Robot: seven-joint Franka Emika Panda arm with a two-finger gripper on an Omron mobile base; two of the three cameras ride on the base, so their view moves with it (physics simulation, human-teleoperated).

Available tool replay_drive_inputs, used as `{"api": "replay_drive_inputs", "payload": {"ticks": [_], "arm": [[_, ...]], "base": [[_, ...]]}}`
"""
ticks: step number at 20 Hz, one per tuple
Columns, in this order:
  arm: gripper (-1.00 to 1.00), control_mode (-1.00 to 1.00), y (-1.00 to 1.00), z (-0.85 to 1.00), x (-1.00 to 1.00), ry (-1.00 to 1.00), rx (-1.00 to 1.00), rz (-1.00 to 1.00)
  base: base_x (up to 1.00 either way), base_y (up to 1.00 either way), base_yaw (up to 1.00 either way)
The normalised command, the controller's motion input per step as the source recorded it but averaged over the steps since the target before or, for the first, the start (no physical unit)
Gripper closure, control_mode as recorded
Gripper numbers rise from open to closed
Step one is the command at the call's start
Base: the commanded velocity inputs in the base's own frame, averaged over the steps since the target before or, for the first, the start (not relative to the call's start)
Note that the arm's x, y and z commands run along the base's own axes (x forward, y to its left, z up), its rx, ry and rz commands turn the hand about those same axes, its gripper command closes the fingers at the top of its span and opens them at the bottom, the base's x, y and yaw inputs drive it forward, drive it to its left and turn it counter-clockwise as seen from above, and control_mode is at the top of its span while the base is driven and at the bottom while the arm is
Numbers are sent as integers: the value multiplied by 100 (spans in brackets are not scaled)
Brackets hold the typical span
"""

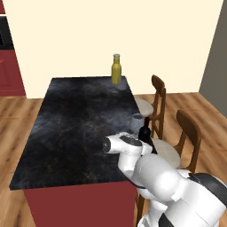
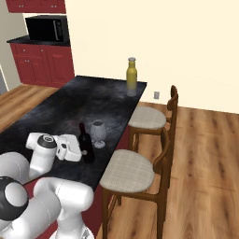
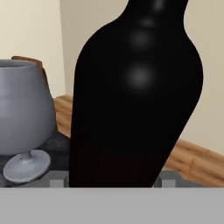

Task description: There is a wine glass and glass cup on the dining counter. Place the wine bottle next to the wine glass and the juice bottle next to the glass cup.

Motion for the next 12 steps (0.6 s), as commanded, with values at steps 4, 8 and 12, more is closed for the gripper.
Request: {"api": "replay_drive_inputs", "payload": {"ticks": [4, 8, 12], "arm": [[100, -100, 3, -17, 13, -1, 0, 0], [100, -100, 0, -16, 17, 0, 0, 0], [100, -100, 0, -15, 16, 0, 0, 0]], "base": [[0, 0, 0], [0, 0, 0], [0, 0, 0]]}}
